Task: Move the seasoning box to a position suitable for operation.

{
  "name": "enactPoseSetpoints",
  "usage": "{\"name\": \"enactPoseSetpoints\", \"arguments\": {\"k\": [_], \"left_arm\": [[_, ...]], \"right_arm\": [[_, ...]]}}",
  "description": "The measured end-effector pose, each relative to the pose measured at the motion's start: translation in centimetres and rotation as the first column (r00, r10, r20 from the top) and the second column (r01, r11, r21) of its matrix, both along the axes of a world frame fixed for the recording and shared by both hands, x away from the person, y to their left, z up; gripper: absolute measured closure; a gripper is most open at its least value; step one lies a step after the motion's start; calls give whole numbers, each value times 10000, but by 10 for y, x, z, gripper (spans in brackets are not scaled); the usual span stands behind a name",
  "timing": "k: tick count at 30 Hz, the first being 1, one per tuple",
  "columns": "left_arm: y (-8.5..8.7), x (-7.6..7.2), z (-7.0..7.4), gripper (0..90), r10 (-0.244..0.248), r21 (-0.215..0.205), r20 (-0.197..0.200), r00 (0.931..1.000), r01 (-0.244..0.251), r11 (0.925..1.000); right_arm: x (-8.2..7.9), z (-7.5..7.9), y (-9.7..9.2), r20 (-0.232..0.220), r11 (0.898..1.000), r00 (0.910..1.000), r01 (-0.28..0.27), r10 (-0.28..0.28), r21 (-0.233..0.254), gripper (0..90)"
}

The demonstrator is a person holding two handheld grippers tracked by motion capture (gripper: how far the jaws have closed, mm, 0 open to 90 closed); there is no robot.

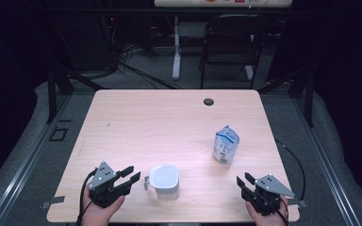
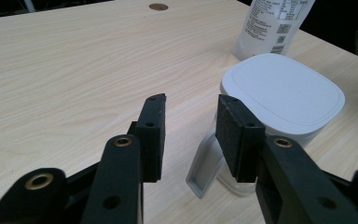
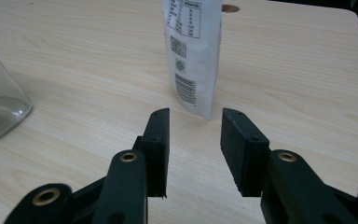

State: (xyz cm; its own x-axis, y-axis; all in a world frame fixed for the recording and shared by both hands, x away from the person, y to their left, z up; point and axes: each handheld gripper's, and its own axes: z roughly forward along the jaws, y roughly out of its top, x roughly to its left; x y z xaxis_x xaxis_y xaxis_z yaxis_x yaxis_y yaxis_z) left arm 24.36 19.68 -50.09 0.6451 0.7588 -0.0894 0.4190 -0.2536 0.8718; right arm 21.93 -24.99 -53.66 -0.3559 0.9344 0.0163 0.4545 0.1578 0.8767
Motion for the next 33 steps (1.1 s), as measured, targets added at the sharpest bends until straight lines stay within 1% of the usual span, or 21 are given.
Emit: {"name": "enactPoseSetpoints", "arguments": {"k": [1,4,5,7,9,10,12,14,15,17,18,19,20,21,22,23,26,28,32,33], "left_arm": [[-2,1,2,666,-156,-46,-40,9999,156,9999],[-4,1,4,692,-152,-110,-2,9999,152,9998],[-5,1,5,701,-147,21,-45,9999,147,9999],[-6,1,6,715,-159,70,-24,9999,159,9998],[-7,1,7,732,-131,16,-12,9999,131,9999],[-7,1,7,732,-151,58,-93,9998,151,9999],[-9,2,8,753,-232,67,-124,9997,233,9997],[-11,2,8,793,-319,47,-92,9994,319,9995],[-14,3,9,802,-441,112,-64,9990,442,9990],[-16,4,10,832,-517,257,-94,9986,519,9983],[-16,4,10,848,-517,257,-94,9986,519,9983],[-18,4,10,863,-582,160,-132,9982,584,9982],[-18,4,11,863,-649,247,-163,9978,653,9976],[-20,5,12,881,-753,262,-146,9971,756,9968],[-20,5,12,890,-753,262,-146,9971,756,9968],[-21,5,13,894,-809,216,-144,9966,812,9965],[-26,6,14,900,-944,264,-168,9954,948,9951],[-30,6,15,900,-1084,423,-314,9936,1096,9931],[-32,7,15,900,-1134,434,-452,9925,1153,9924],[-33,8,16,900,-1139,515,-526,9921,1166,9918]], "right_arm": [[0,0,1,-26,10000,10000,-51,51,-66,641],[0,-2,4,-80,9998,9999,-136,135,-121,643],[0,-2,4,-92,9998,9998,-150,149,-103,643],[0,-2,4,-105,9999,9998,-157,157,-60,643],[-1,-2,4,-104,9998,9998,-193,192,-54,643],[-1,-2,4,-104,9998,9998,-193,192,-54,643],[-1,-1,4,-100,9998,9997,-202,202,-26,646],[-1,-1,4,-89,9998,9998,-177,177,30,647],[-2,-1,4,-117,9998,9998,-186,187,3,649],[-2,-1,4,-145,9998,9997,-183,183,8,652],[-2,-1,4,-145,9998,9997,-183,183,8,652],[-3,-1,5,-135,9998,9997,-215,215,8,655],[-3,-1,5,-135,9998,9997,-215,215,8,655],[-3,0,6,-124,9997,9996,-237,237,-14,660],[-3,0,6,-124,9997,9996,-237,237,-14,660],[-3,1,7,-90,9996,9996,-265,264,-52,663],[-4,1,8,-99,9996,9995,-286,285,-55,668],[-5,3,10,-140,9991,9992,-371,368,-208,677],[-6,3,12,-156,9988,9990,-424,421,-232,681],[-6,3,12,-157,9988,9990,-420,417,-234,681]]}}
